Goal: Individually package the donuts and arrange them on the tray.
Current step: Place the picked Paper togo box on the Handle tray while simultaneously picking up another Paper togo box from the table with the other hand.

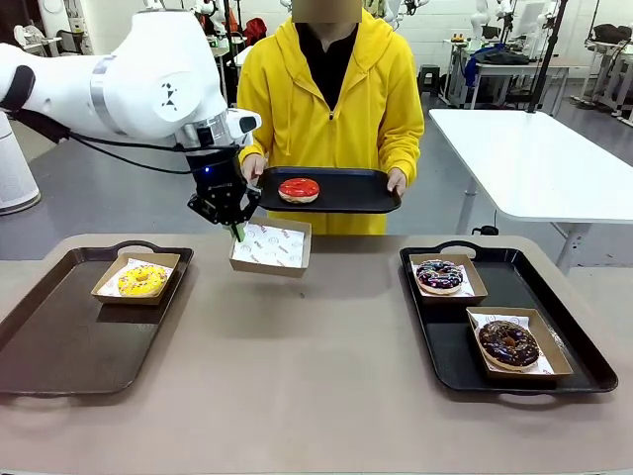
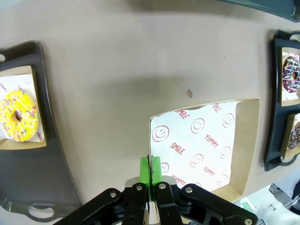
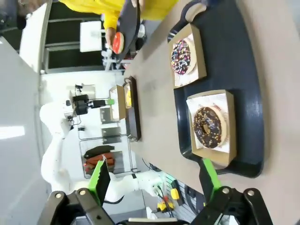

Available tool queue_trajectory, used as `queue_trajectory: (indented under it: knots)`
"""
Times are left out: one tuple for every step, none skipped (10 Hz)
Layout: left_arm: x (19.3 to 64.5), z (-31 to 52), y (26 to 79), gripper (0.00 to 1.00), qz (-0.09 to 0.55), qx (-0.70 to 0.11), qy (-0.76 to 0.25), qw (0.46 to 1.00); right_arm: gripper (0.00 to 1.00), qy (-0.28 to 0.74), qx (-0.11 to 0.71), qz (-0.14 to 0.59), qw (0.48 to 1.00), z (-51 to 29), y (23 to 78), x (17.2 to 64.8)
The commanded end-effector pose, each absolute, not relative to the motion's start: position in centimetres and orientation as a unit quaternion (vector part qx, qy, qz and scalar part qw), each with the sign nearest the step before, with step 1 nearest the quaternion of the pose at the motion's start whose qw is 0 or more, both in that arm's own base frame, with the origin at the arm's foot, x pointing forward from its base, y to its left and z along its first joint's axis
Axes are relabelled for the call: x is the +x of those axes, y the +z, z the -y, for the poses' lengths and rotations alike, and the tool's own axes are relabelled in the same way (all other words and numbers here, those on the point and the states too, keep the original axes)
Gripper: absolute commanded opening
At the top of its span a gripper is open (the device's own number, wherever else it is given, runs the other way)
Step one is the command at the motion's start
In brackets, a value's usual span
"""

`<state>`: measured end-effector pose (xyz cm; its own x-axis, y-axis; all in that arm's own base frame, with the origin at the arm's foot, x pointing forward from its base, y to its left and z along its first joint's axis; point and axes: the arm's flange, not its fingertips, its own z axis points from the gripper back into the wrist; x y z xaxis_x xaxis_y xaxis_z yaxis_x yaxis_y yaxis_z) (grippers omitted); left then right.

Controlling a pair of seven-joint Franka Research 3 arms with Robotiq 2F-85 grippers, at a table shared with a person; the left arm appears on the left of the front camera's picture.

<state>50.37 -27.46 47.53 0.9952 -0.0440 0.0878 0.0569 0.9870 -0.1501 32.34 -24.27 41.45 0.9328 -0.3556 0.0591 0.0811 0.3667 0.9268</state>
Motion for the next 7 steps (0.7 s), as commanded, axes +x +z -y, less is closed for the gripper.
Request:
queue_trajectory:
  knots:
    - [52.0, 27.7, 47.5, 0.00, 0.032, -0.062, -0.021, 0.997, 1.00, -0.083, 0.566, 0.119, 0.811, 26.2, 39.2, 32.6]
    - [52.4, 27.7, 47.1, 0.00, 0.027, -0.062, -0.016, 0.998, 1.00, -0.069, 0.565, 0.112, 0.814, 26.6, 38.4, 32.5]
    - [52.8, 27.6, 46.9, 0.00, 0.026, -0.062, -0.013, 0.998, 1.00, -0.047, 0.558, 0.116, 0.820, 26.7, 37.9, 32.4]
    - [53.1, 27.4, 46.6, 0.00, 0.021, -0.065, -0.013, 0.998, 1.00, -0.026, 0.544, 0.117, 0.830, 26.5, 37.6, 32.4]
    - [53.0, 27.3, 46.5, 0.00, 0.016, -0.064, -0.018, 0.998, 1.00, -0.005, 0.533, 0.119, 0.838, 25.8, 37.5, 32.6]
    - [52.5, 27.3, 46.3, 0.00, 0.025, -0.075, -0.018, 0.997, 1.00, -0.059, 0.558, 0.118, 0.819, 25.9, 37.4, 32.2]
    - [52.5, 27.3, 46.3, 0.00, 0.025, -0.075, -0.018, 0.997, 1.00, -0.059, 0.558, 0.118, 0.819, 25.9, 37.4, 32.2]
